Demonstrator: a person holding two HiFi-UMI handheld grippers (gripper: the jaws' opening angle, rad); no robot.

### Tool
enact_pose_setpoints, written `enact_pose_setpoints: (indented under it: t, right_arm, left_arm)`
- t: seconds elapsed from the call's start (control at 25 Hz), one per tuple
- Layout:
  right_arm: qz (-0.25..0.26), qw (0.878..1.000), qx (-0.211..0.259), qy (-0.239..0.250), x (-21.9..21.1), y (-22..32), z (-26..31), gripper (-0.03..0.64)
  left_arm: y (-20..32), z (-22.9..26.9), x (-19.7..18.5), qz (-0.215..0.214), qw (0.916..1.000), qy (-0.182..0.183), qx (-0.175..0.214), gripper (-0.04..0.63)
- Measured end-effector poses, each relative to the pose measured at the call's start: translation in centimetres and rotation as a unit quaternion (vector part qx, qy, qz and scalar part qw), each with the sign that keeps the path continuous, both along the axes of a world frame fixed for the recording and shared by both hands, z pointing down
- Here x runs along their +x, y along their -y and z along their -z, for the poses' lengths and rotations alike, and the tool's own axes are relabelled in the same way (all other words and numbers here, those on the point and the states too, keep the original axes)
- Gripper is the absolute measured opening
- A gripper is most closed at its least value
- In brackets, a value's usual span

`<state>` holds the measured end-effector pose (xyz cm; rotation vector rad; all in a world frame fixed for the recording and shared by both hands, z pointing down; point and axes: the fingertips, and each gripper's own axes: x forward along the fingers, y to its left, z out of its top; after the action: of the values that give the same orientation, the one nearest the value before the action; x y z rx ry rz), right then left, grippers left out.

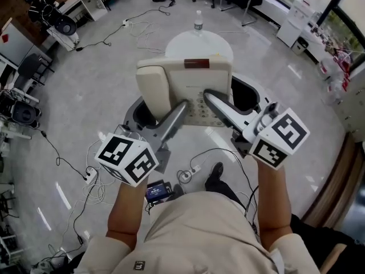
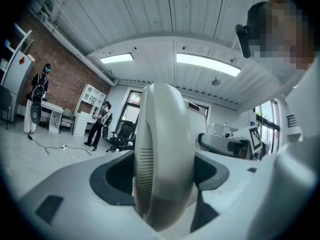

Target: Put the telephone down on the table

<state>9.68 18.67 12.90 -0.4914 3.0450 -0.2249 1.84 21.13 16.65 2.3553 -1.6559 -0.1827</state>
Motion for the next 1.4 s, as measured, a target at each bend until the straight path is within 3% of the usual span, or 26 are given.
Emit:
enact_pose_setpoints:
  t: [0.44, 0.68, 0.8, 1.12, 1.4]
  right_arm:
    - [0.049, 0.999, -0.016, 0.015, 3.8, 10.5, -0.2, 0.225]
    - [0.06, 0.998, -0.018, 0.024, 8.7, 17.4, 0.1, 0.225]
    - [0.062, 0.998, -0.015, 0.025, 9.5, 18.4, 0.3, 0.225]
    - [0.042, 0.999, -0.014, 0.03, 9.9, 18.6, -0.1, 0.225]
    - [0.004, 1.0, -0.005, 0.03, 10.8, 22.8, -0.5, 0.225]
  left_arm:
    - [9.6, 0.1, 4.0, 0.049, 0.9986, 0.015, -0.018, 0.324]
    - [16.3, 0.7, 9.0, 0.065, 0.9968, 0.029, -0.037, 0.324]
    - [17.3, 1.0, 9.9, 0.066, 0.9966, 0.033, -0.035, 0.324]
    - [17.8, 0.8, 10.0, 0.044, 0.9975, 0.049, -0.025, 0.324]
    - [22.8, 0.4, 10.7, 0.002, 0.9988, 0.049, 0.002, 0.324]
